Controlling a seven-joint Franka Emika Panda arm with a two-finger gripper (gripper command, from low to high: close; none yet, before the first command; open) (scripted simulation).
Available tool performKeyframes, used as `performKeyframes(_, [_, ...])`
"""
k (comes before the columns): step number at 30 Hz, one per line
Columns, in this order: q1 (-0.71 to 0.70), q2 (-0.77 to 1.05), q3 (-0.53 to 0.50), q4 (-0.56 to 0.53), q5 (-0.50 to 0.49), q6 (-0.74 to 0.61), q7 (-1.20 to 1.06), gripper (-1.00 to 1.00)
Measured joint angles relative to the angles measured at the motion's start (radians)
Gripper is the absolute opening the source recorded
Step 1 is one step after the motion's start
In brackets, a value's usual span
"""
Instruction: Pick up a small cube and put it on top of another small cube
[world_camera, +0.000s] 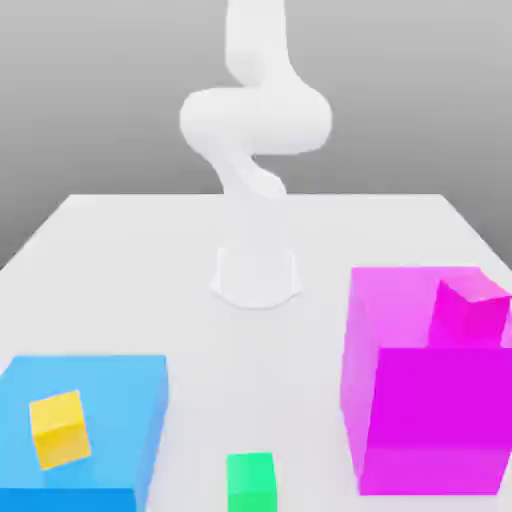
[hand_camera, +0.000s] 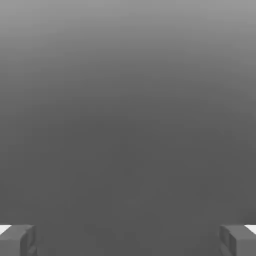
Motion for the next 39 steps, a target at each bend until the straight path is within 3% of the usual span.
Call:
performKeyframes(9, [0.028, 0.296, -0.033, -0.038, -0.167, 0.093, -0.334, 0.00])
performKeyframes(16, [0.056, 0.519, -0.085, -0.069, -0.207, 0.172, -0.652, 0.00])
performKeyframes(24, [0.053, 0.762, -0.098, -0.110, -0.123, 0.280, -1.107, 0.00])
performKeyframes(30, [-0.011, 0.929, -0.016, -0.142, 0.015, 0.361, -1.502, 0.00])
performKeyframes(35, [-0.039, 1.100, 0.016, -0.123, 0.038, 0.489, -1.581, 0.00])
performKeyframes(36, [-0.038, 1.131, 0.014, -0.117, 0.036, 0.514, -1.581, -1.00])
performKeyframes(39, [-0.038, 1.131, 0.014, -0.117, 0.036, 0.512, -1.581, -1.00])
